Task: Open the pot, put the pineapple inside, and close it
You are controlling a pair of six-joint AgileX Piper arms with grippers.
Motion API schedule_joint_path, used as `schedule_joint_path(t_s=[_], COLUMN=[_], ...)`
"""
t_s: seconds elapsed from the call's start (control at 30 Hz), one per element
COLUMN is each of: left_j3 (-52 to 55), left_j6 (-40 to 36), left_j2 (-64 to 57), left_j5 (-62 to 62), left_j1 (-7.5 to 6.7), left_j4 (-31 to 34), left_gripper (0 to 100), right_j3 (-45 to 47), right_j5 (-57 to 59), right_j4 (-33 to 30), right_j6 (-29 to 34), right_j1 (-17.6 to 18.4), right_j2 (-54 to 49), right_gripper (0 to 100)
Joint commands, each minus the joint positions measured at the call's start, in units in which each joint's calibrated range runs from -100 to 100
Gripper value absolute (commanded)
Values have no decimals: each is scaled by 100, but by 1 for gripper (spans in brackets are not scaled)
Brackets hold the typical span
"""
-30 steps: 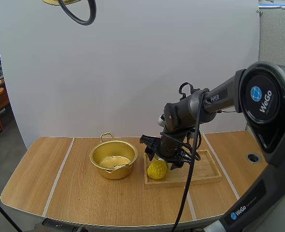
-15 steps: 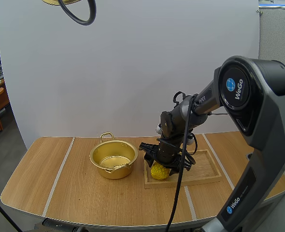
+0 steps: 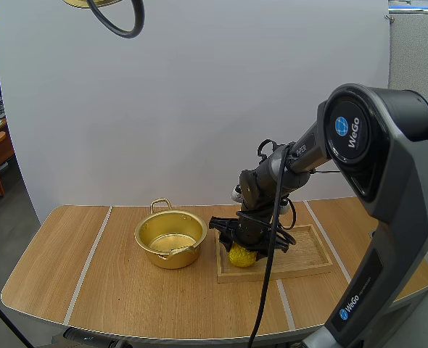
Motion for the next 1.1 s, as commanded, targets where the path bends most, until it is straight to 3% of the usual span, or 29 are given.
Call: schedule_joint_path(t_s=[0.0,0.07,0.3,0.47,0.7,1.07], left_j3=[-55,-55,-55,-55,-55,-55], left_j6=[-52,-52,-52,-52,-52,-52], left_j2=[-31,-31,-31,-31,-31,-31], left_j5=[-189,-189,-189,-189,-189,-189], left_j1=[-4,-4,-4,-4,-4,-4], left_j4=[0,0,0,0,0,0], left_gripper=[0,0,0,0,0,0], right_j3=[-30,-30,-30,-82,-524,-1141], right_j5=[-285,-440,-1292,-1506,-1519,-1519], right_j4=[-194,-383,-423,-423,-446,-543], right_j6=[-58,-172,-1487,-1811,-2339,-2528], right_j1=[45,139,650,949,1285,1311], right_j2=[-427,-728,-1544,-1671,-1368,-137], right_gripper=[0,0,0,0,0,0])
